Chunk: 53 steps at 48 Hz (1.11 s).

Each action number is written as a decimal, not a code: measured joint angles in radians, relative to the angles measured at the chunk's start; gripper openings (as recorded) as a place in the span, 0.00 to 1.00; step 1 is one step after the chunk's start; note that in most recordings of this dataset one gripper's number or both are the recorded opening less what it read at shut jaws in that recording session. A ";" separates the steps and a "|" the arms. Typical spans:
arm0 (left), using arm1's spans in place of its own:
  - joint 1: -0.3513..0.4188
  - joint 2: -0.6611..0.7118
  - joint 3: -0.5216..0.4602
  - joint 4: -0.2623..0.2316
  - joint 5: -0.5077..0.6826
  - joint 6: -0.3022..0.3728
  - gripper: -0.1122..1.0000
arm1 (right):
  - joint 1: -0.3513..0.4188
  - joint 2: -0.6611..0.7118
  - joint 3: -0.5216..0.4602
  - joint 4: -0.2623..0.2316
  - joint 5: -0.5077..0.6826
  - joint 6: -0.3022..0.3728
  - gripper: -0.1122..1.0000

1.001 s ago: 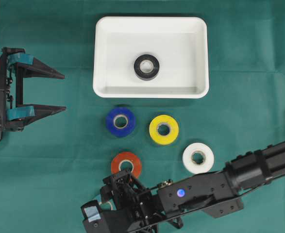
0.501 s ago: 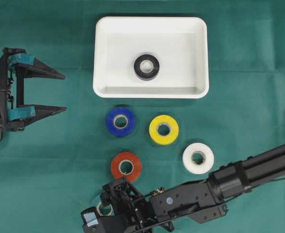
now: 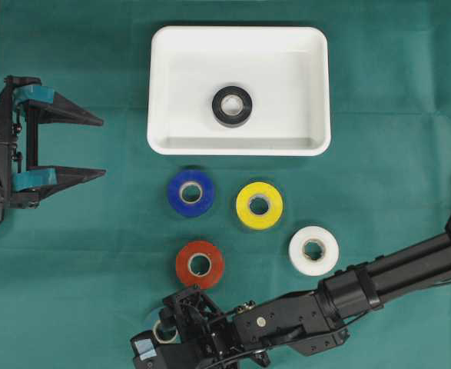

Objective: Pick up the tape from a random location and place it into the white case.

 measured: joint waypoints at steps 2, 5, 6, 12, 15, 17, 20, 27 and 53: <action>0.000 0.002 0.000 0.000 0.002 0.000 0.90 | -0.002 -0.002 0.000 0.000 -0.002 0.002 0.91; 0.000 0.002 0.000 0.000 0.002 0.000 0.90 | 0.000 -0.002 0.000 0.000 0.000 0.002 0.91; 0.000 0.002 0.000 0.000 0.002 0.000 0.90 | 0.000 -0.002 0.000 0.000 -0.002 0.002 0.91; 0.000 0.002 0.000 0.000 0.002 0.000 0.90 | 0.000 0.000 0.000 0.000 0.000 0.002 0.91; 0.002 0.002 0.000 0.002 0.002 0.000 0.90 | -0.002 -0.002 0.000 0.000 -0.002 0.000 0.91; 0.000 0.002 0.000 0.000 0.002 0.000 0.90 | -0.002 0.000 0.000 0.000 -0.002 0.002 0.91; 0.002 0.000 0.002 0.000 0.002 0.000 0.90 | 0.000 -0.002 0.000 0.000 -0.002 0.002 0.91; 0.000 0.002 0.000 0.000 0.002 0.000 0.90 | -0.002 -0.002 0.000 0.000 -0.002 0.002 0.89; 0.000 0.002 0.002 0.000 0.002 0.000 0.90 | -0.005 -0.002 0.000 0.000 0.005 0.000 0.35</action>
